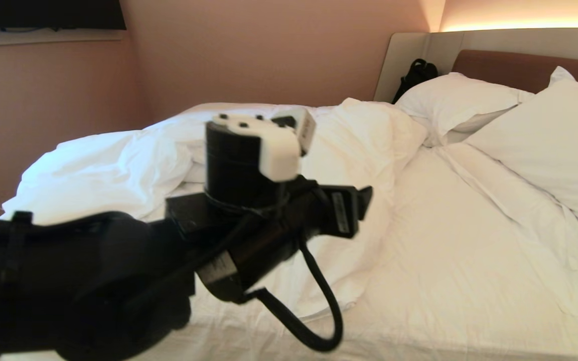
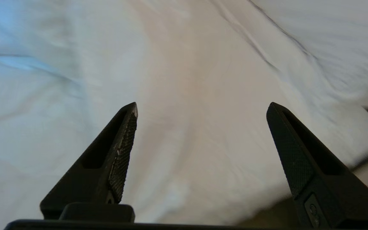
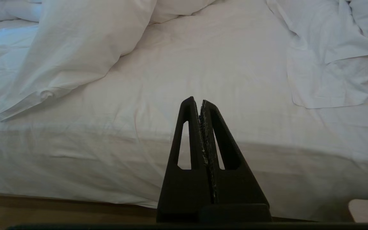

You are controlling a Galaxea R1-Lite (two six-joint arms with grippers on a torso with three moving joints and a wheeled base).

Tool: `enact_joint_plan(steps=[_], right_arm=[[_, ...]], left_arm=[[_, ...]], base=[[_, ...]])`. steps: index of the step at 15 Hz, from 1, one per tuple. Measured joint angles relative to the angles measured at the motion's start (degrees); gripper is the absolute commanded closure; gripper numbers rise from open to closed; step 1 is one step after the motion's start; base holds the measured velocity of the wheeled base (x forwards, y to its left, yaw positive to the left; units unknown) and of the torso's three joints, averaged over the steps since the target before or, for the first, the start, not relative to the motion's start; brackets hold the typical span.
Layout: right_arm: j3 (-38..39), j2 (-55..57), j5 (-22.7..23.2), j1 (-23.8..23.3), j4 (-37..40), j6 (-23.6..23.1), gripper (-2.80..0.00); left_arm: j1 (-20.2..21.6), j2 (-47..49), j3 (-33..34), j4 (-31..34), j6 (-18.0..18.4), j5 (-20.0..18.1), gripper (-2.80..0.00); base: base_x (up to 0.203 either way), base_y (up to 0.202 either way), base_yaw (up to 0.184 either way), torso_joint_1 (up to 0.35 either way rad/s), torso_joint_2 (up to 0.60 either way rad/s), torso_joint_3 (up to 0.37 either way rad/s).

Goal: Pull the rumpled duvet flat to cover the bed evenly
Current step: Flatten the corners of the folded blanket

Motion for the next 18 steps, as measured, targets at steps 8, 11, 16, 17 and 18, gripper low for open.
enact_joint_plan(steps=[8,11,16,17,18], right_arm=[[0.00,0.00,0.02,0.00,-0.01,0.00,0.00],[0.00,0.00,0.00,0.00,0.01,0.00,0.00],[0.00,0.00,0.00,0.00,0.01,-0.01,0.00],[0.00,0.00,0.02,0.00,-0.01,0.00,0.00],[0.00,0.00,0.02,0.00,0.00,-0.01,0.00]], left_arm=[[23.77,-12.18,2.24,3.83,7.19,3.85,0.00],[24.73,-17.71,6.73,4.67,7.27,8.09,0.00],[25.92,-30.11,13.15,8.73,7.62,14.38,0.00],[26.70,-32.90,14.07,10.01,7.62,15.27,0.00],[28.04,-35.97,15.05,11.15,7.77,15.77,0.00]], base=[[0.000,0.000,0.000,0.000,0.00,0.000],[0.000,0.000,0.000,0.000,0.00,0.000],[0.000,0.000,0.000,0.000,0.00,0.000],[0.000,0.000,0.000,0.000,0.00,0.000],[0.000,0.000,0.000,0.000,0.00,0.000]])
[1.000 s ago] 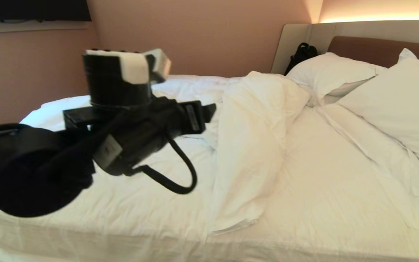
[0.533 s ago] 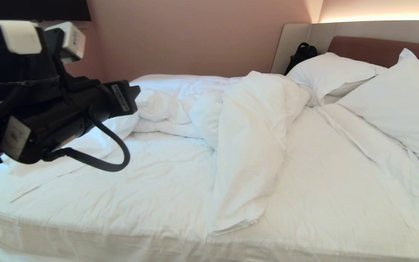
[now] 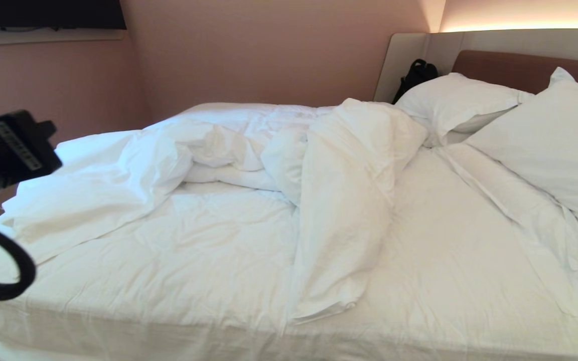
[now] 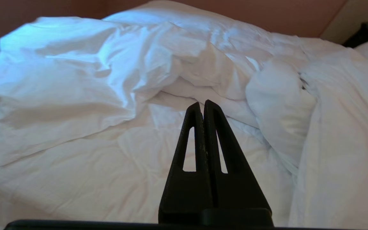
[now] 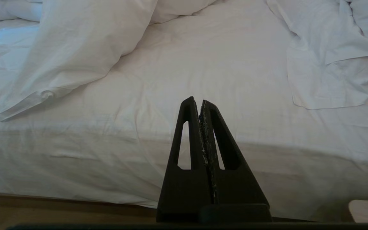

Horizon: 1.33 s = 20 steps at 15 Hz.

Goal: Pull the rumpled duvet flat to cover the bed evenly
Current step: Flatten the corners of the folded blanket

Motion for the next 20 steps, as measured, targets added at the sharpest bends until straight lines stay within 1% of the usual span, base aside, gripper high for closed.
enact_joint_plan(steps=[3,4,6,8,9,10,13,14,16,18,19,20], right_arm=[[0.00,0.00,-0.02,0.00,0.01,-0.01,0.00],[0.00,0.00,0.00,0.00,0.01,-0.01,0.00],[0.00,0.00,-0.02,0.00,-0.01,-0.01,0.00],[0.00,0.00,0.01,0.00,-0.01,-0.01,0.00],[0.00,0.00,0.00,0.00,0.00,0.00,0.00],[0.00,0.00,0.00,0.00,0.00,0.01,0.00],[0.00,0.00,-0.01,0.00,0.01,0.00,0.00],[0.00,0.00,0.00,0.00,0.01,0.01,0.00],[0.00,0.00,0.00,0.00,0.01,0.01,0.00],[0.00,0.00,-0.02,0.00,0.00,0.00,0.00],[0.00,0.00,0.00,0.00,0.01,-0.01,0.00],[0.00,0.00,-0.02,0.00,-0.01,0.01,0.00]], left_arm=[[5.60,-9.40,3.32,3.07,0.94,0.43,0.00],[8.13,-13.08,4.65,4.06,1.63,0.31,0.00],[14.61,-20.03,7.28,6.24,3.25,0.04,0.00],[20.82,-25.94,9.95,7.07,4.51,-0.26,0.00],[22.98,-28.63,11.34,7.11,5.02,-0.45,0.00],[24.33,-31.45,13.11,7.26,5.42,-1.20,0.00],[26.12,-38.51,17.97,7.53,5.89,-6.01,0.00],[26.83,-40.75,19.97,7.59,6.04,-6.76,0.00],[27.93,-44.17,24.49,6.85,6.00,-6.98,0.00],[28.22,-46.13,29.44,4.37,5.68,-7.85,0.00],[27.72,-46.96,31.09,3.60,5.67,-10.54,0.00],[27.01,-47.80,32.22,3.72,5.59,-14.73,0.00]], base=[[0.000,0.000,0.000,0.000,0.00,0.000],[0.000,0.000,0.000,0.000,0.00,0.000],[0.000,0.000,0.000,0.000,0.00,0.000],[0.000,0.000,0.000,0.000,0.00,0.000],[0.000,0.000,0.000,0.000,0.00,0.000],[0.000,0.000,0.000,0.000,0.00,0.000],[0.000,0.000,0.000,0.000,0.00,0.000],[0.000,0.000,0.000,0.000,0.00,0.000],[0.000,0.000,0.000,0.000,0.00,0.000],[0.000,0.000,0.000,0.000,0.00,0.000],[0.000,0.000,0.000,0.000,0.00,0.000],[0.000,0.000,0.000,0.000,0.00,0.000]])
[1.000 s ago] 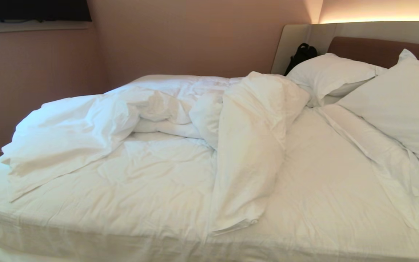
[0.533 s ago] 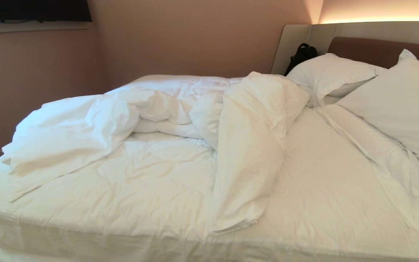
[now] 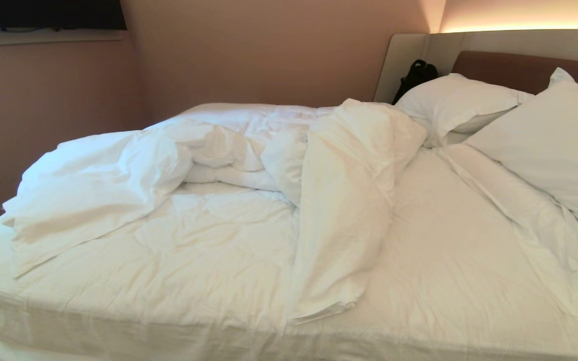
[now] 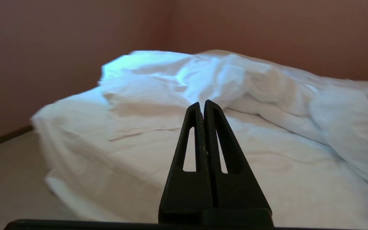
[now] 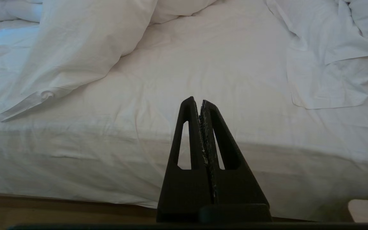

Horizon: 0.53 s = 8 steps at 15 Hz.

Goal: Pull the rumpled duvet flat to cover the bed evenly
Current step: Flatten the corners of the folded blanket

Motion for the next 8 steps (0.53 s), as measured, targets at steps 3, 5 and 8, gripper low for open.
enact_joint_plan(steps=[3,5,8], right_arm=[[0.00,0.00,0.02,0.00,0.02,-0.01,0.00],[0.00,0.00,0.02,0.00,0.00,-0.01,0.00],[0.00,0.00,0.02,0.00,0.00,0.00,0.00]], left_arm=[[-1.62,-2.73,1.46,5.50,-0.05,-10.92,0.00],[-1.87,-5.22,3.06,8.19,-0.07,-13.85,0.00],[-2.06,-9.96,8.28,9.31,-0.07,-15.34,0.00]], base=[[0.000,0.000,0.000,0.000,0.00,0.000],[0.000,0.000,0.000,0.000,0.00,0.000],[0.000,0.000,0.000,0.000,0.00,0.000]])
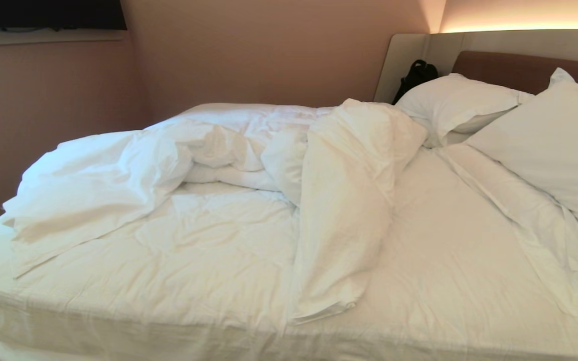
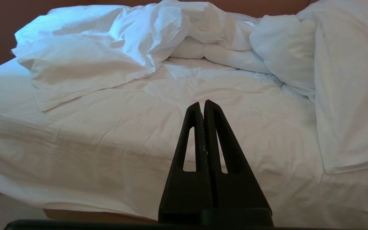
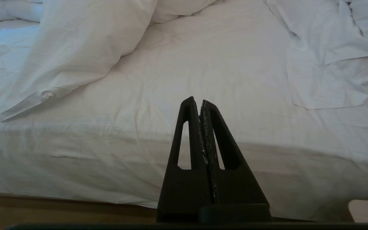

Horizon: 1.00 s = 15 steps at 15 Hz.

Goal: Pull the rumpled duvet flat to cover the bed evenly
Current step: Flatten the corners of the folded blanket

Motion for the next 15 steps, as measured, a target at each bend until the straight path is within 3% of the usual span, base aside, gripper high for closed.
enact_joint_plan(steps=[4,8,15], right_arm=[[0.00,0.00,0.01,0.00,0.02,-0.01,0.00],[0.00,0.00,0.02,0.00,0.02,0.00,0.00],[0.00,0.00,0.01,0.00,0.02,0.00,0.00]], left_arm=[[-0.04,-4.81,4.31,-0.09,0.50,-2.72,0.00],[-0.04,-5.88,7.10,0.11,3.16,-1.96,0.00],[-0.04,-5.99,8.29,3.91,3.06,-0.33,0.00]], base=[[0.000,0.000,0.000,0.000,0.00,0.000],[0.000,0.000,0.000,0.000,0.00,0.000],[0.000,0.000,0.000,0.000,0.00,0.000]])
